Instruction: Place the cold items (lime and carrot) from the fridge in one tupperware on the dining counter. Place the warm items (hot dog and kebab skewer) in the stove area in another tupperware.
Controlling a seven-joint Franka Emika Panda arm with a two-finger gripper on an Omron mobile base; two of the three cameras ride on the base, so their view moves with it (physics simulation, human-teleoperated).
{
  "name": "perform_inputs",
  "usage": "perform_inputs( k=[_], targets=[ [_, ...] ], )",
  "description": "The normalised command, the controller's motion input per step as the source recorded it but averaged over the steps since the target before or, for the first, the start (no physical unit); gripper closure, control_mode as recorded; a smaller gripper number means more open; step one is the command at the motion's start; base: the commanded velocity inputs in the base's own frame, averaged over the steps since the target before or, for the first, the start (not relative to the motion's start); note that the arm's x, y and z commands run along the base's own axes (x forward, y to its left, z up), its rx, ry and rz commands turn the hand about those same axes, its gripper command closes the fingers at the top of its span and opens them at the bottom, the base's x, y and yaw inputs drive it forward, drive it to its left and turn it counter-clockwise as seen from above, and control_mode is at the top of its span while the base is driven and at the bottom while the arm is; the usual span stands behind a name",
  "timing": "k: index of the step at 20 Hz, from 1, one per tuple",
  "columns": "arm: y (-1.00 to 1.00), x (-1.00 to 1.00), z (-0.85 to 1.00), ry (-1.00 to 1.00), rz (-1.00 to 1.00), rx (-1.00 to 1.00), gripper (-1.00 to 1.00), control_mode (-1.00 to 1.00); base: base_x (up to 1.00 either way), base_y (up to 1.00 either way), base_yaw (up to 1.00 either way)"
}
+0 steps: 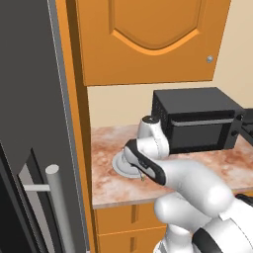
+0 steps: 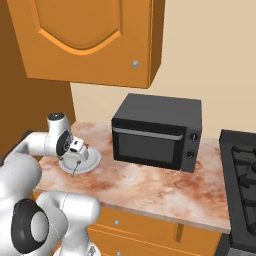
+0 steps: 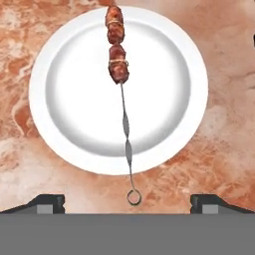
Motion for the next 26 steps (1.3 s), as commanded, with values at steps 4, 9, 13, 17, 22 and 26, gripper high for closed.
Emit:
perform_inputs(
  k=[4,9,13,17,22,26],
  targets=[
    [0.16,0.52,-0.38,0.02,0.00,-0.01,-1.00,-1.00,0.00,0.00,0.00],
    [0.03,0.61,-0.36,0.06,0.00,0.00,-1.00,-1.00,0.00,0.00,0.00],
    [0.00,0.63,-0.37,0.06,0.00,0.00,-1.00,-1.00,0.00,0.00,0.00],
    [0.00,0.48,-0.36,0.01,0.01,0.00,-1.00,-1.00,0.00,0.00,0.00],
    [0.06,0.30,-0.41,0.00,0.01,-0.01,1.00,-1.00,0.00,0.00,0.00],
    [0.08,0.10,-0.40,0.00,0.08,0.00,1.00,-1.00,0.00,0.00,0.00]
  ],
)
